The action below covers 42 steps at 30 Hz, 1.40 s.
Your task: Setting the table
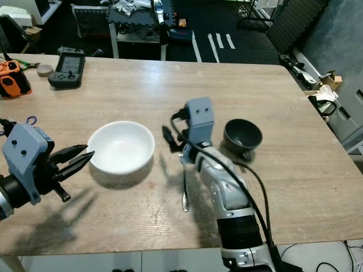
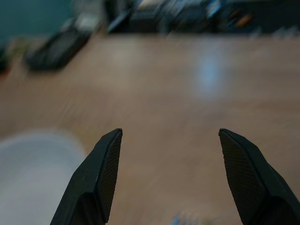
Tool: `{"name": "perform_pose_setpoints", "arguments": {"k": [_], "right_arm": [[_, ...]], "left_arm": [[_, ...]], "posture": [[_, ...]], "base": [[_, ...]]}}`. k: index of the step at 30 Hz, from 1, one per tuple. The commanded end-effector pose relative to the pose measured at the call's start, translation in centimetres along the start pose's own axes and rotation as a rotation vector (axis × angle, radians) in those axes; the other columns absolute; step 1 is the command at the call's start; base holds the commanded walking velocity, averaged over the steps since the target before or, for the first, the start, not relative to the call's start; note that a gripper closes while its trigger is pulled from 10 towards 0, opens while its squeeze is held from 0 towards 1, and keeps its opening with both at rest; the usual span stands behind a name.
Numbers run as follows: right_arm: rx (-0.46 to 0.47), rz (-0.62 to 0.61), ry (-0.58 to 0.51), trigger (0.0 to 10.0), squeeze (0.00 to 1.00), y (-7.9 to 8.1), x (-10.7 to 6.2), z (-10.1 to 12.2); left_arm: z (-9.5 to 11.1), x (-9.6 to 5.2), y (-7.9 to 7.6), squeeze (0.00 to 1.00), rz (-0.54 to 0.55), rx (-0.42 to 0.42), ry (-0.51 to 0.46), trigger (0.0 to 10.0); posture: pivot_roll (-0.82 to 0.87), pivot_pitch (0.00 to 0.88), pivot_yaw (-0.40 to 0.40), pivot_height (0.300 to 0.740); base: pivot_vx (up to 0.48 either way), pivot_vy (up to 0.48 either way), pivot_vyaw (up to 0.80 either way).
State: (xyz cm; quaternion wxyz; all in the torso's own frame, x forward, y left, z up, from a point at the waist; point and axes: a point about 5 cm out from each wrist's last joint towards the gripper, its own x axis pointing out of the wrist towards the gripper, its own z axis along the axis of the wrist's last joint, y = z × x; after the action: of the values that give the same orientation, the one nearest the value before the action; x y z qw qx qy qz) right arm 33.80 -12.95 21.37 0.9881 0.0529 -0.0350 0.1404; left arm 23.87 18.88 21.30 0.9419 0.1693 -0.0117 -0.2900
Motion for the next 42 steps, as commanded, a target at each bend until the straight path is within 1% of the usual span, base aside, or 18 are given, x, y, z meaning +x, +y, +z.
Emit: {"name": "perform_pose_setpoints", "arguments": {"k": [1, 2, 3, 4, 5, 6, 7, 9, 10, 14, 17, 24, 26, 27, 28, 31, 35, 42], "right_arm": [[0.031, -0.055, -0.083, 10.0, 0.00, -1.0, -0.3, 1.1], [0.063, -0.082, -0.116, 10.0, 0.00, -1.4, -0.5, 1.4], [0.095, -0.127, -0.154, 10.0, 0.00, -2.1, -0.8, 1.6], [0.095, -0.127, -0.154, 10.0, 0.00, -2.1, -0.8, 1.6], [0.120, -0.157, -0.175, 10.0, 0.00, -2.6, -1.1, 1.7], [0.137, -0.183, -0.189, 10.0, 0.00, -3.0, -1.4, 1.7], [0.137, -0.183, -0.189, 10.0, 0.00, -3.0, -1.4, 1.7], [0.152, -0.201, -0.204, 10.0, 0.00, -3.3, -1.6, 1.7], [0.152, -0.201, -0.204, 10.0, 0.00, -3.3, -1.6, 1.7], [0.169, -0.148, -0.234, 10.0, 0.00, -2.5, -1.6, 2.2], [0.181, -0.109, -0.253, 10.0, 0.00, -1.9, -1.5, 2.4], [0.186, -0.032, -0.285, 10.0, 0.00, -0.4, -1.3, 3.0], [0.189, -0.009, -0.298, 10.0, 0.00, 0.1, -1.4, 3.4], [0.189, -0.009, -0.298, 10.0, 0.00, 0.1, -1.4, 3.4], [0.190, 0.008, -0.307, 10.0, 0.00, 0.4, -1.5, 3.6], [0.188, 0.014, -0.312, 10.0, 0.00, 0.4, -1.5, 3.8], [0.190, 0.017, -0.318, 10.0, 0.00, 0.5, -1.5, 3.9], [0.192, 0.019, -0.318, 10.0, 0.00, 0.5, -1.6, 3.9]], "left_arm": [[-0.9, -0.2, 0.3, 0.00, 0.020, 0.023, 0.045, 10.0], [-1.1, -0.2, 0.8, 0.00, 0.048, 0.041, 0.063, 10.0], [-1.4, 0.0, 2.0, 0.00, 0.136, 0.061, 0.074, 10.0], [-1.4, 0.0, 2.0, 0.00, 0.136, 0.061, 0.074, 10.0], [-1.7, 0.1, 3.3, 0.00, 0.231, 0.065, 0.079, 10.0], [-2.2, 0.4, 4.9, 0.00, 0.347, 0.043, 0.086, 10.0], [-2.2, 0.4, 4.9, 0.00, 0.347, 0.043, 0.086, 10.0], [-3.0, 1.0, 7.1, 0.00, 0.511, -0.029, 0.078, 10.0], [-3.0, 1.0, 7.1, 0.00, 0.511, -0.029, 0.078, 10.0], [-4.3, 2.3, 9.1, 0.00, 0.658, -0.117, 0.085, 10.0], [-5.0, 2.8, 9.8, 0.00, 0.693, -0.150, 0.094, 10.0], [-5.8, 3.9, 10.5, 0.00, 0.647, -0.177, 0.091, 10.0], [-6.1, 4.5, 9.9, 0.00, 0.515, -0.187, 0.090, 10.0], [-6.1, 4.5, 9.9, 0.00, 0.515, -0.187, 0.090, 10.0], [-6.6, 4.6, 8.9, 0.00, 0.369, -0.192, 0.100, 10.0], [-6.9, 4.6, 8.4, 0.00, 0.293, -0.200, 0.108, 10.0], [-7.7, 4.0, 7.4, 0.00, 0.132, -0.227, 0.123, 10.0], [-8.3, 3.4, 8.2, 0.00, 0.154, -0.195, 0.141, 10.0]], "posture": [[0.06, 0.092, 0.024, 0.740], [0.06, 0.092, 0.024, 0.740], [0.06, 0.090, 0.026, 0.740], [0.06, 0.090, 0.026, 0.740], [0.06, 0.090, 0.027, 0.740], [0.06, 0.088, 0.029, 0.740], [0.06, 0.088, 0.029, 0.740], [0.05, 0.087, 0.028, 0.740], [0.05, 0.087, 0.028, 0.740], [0.04, 0.094, 0.025, 0.740], [0.03, 0.094, 0.024, 0.740], [0.02, 0.098, 0.021, 0.740], [0.01, 0.098, 0.022, 0.740], [0.01, 0.098, 0.022, 0.740], [0.01, 0.098, 0.024, 0.740], [0.01, 0.099, 0.025, 0.740], [0.01, 0.101, 0.026, 0.740], [0.01, 0.106, 0.026, 0.740]], "base": [[0.000, 0.000, 0.00], [0.000, 0.000, 0.00], [0.000, 0.000, 0.00], [0.000, 0.000, 0.00], [0.000, 0.000, 0.00], [0.000, 0.000, 0.00], [0.000, 0.000, 0.00], [0.000, 0.000, 0.00], [0.000, 0.000, 0.00], [0.000, 0.000, 0.00], [0.000, 0.000, 0.00], [0.000, 0.000, 0.00], [0.000, 0.000, 0.00], [0.000, 0.000, 0.00], [0.000, 0.000, 0.00], [0.000, 0.000, 0.00], [0.000, 0.000, 0.00], [0.000, 0.000, 0.00]]}}
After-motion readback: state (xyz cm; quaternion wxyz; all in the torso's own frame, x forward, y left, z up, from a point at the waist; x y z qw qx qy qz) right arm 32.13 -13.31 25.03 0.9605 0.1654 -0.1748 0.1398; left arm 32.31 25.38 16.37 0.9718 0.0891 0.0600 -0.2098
